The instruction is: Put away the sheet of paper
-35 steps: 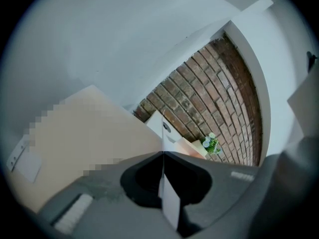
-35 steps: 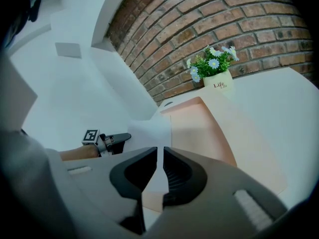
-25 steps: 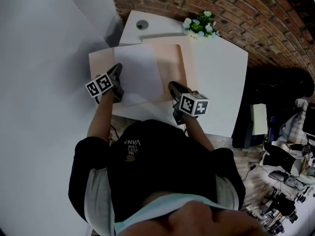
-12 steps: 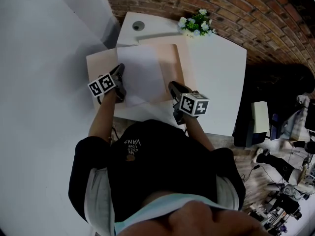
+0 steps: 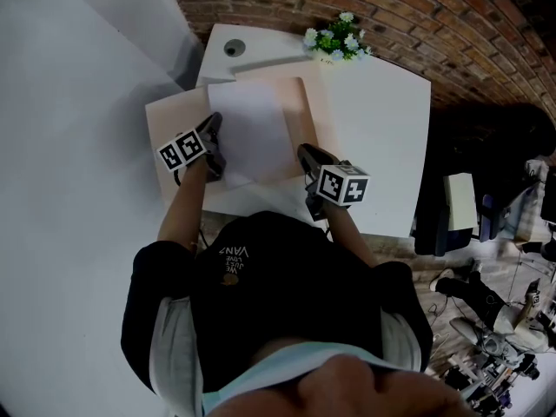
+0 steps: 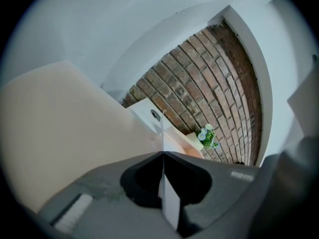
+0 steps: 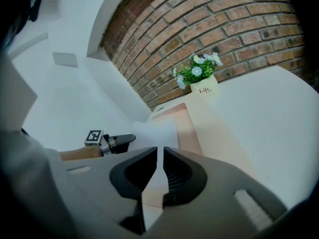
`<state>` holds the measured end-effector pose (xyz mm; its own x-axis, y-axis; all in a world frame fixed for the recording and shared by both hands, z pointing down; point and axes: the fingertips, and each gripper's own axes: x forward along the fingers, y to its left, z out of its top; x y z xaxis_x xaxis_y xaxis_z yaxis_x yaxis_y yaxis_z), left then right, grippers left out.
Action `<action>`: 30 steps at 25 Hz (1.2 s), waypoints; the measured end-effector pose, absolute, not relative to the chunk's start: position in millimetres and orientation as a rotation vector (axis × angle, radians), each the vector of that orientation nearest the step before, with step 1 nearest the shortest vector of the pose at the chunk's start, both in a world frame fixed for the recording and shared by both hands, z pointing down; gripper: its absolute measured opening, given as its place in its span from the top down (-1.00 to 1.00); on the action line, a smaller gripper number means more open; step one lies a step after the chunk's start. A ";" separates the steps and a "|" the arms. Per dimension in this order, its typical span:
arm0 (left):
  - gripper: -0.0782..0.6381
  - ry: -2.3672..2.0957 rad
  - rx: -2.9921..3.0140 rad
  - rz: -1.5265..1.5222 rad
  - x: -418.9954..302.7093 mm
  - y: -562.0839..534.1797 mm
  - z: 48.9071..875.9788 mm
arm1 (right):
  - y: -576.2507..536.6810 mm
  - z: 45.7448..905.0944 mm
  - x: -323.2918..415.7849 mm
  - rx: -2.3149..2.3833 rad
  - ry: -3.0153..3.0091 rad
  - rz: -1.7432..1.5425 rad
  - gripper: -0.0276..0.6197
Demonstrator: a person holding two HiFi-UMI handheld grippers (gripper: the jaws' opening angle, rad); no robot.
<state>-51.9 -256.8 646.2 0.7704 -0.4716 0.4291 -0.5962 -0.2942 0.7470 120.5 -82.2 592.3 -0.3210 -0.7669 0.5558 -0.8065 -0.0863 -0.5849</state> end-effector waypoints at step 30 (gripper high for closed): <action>0.78 -0.781 1.921 0.140 12.2 -246.7 651.7 | -61.0 591.0 172.0 1.866 -2.058 1.407 0.80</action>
